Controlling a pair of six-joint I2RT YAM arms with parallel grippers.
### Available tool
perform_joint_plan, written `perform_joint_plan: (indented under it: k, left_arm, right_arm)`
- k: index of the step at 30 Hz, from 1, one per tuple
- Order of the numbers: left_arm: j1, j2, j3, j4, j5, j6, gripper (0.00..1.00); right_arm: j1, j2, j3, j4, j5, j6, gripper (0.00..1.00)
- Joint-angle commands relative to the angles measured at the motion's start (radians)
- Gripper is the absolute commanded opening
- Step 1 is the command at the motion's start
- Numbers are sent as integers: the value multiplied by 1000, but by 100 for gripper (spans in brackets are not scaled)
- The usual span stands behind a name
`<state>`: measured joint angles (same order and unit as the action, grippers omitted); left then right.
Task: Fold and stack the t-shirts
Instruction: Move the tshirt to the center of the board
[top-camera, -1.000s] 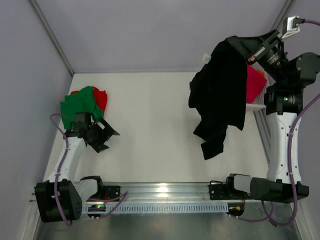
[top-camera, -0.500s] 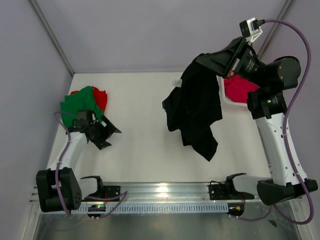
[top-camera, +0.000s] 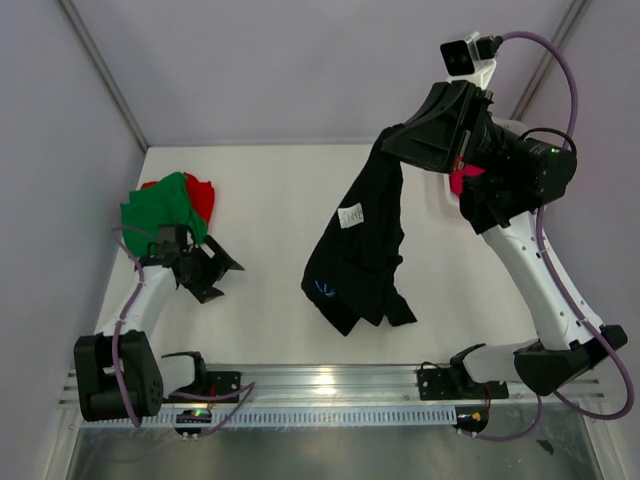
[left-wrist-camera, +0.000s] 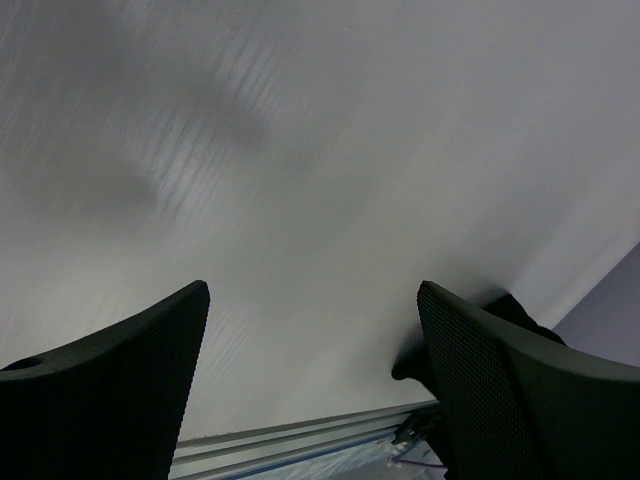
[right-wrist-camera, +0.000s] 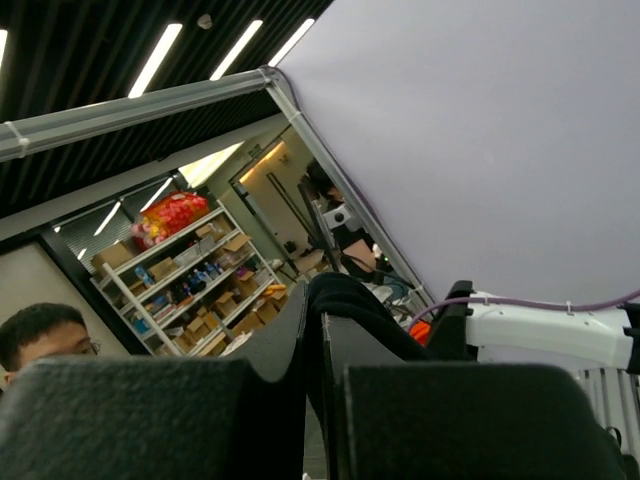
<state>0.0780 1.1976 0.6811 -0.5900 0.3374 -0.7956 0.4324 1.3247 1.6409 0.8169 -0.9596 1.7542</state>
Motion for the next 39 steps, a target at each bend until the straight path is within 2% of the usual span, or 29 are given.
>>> perform_joint_plan:
  k: [1,4,6,7,8,10,11,12,13,14,16,17,20,24,29,39]
  left_arm:
    - [-1,3,-8,47,17,7,87]
    - [0,8,-6,48,17,7,88]
    - [-1,10,-6,48,17,7,87]
    - [-1,8,-5,47,15,7,87]
    - [0,4,-5,47,14,7,87]
    - [-1,2,-5,42,11,9,87]
    - [-1,-1,-5,41,11,9,87]
    - [-1,-4,-3,39,9,12,87]
    - [-1,-7,-3,35,9,12,87]
    - [-1,-9,-2,33,9,12,87]
    - [-1,-13,-2,33,14,12,87]
    - [-1,-15,0,32,17,13,87]
    - [0,-21,11,19,15,19,87]
    - [-1,-30,20,2,11,30,87]
    - [0,-21,21,1,18,29,87]
    - [-1,-38,17,-11,14,27,87]
  right_arm:
    - [8,-1,60,198,107,100,3]
    - [8,11,76,263,140,119,3]
    - [8,-7,47,234,139,56,3]
    - [8,-18,24,197,137,21,3]
    - [8,-34,-30,91,137,-19,3]
    - [6,-76,-79,-17,121,-172,3]
    - [-1,-87,-105,-220,116,-241,3]
    - [-4,-97,-111,-333,119,-400,3]
    - [-10,-111,-112,-466,134,-486,3]
    - [-15,-113,-105,-756,216,-568,3]
    - [-24,-108,-79,-1004,336,-757,3]
    - [-26,-102,-66,-1220,490,-801,3]
    - [-26,-104,-79,-1407,715,-928,3]
    - [-24,-131,-107,-1512,898,-989,3]
    - [-24,-127,-98,-1575,926,-1033,3]
    - [-24,-90,-133,-1638,955,-1018,3]
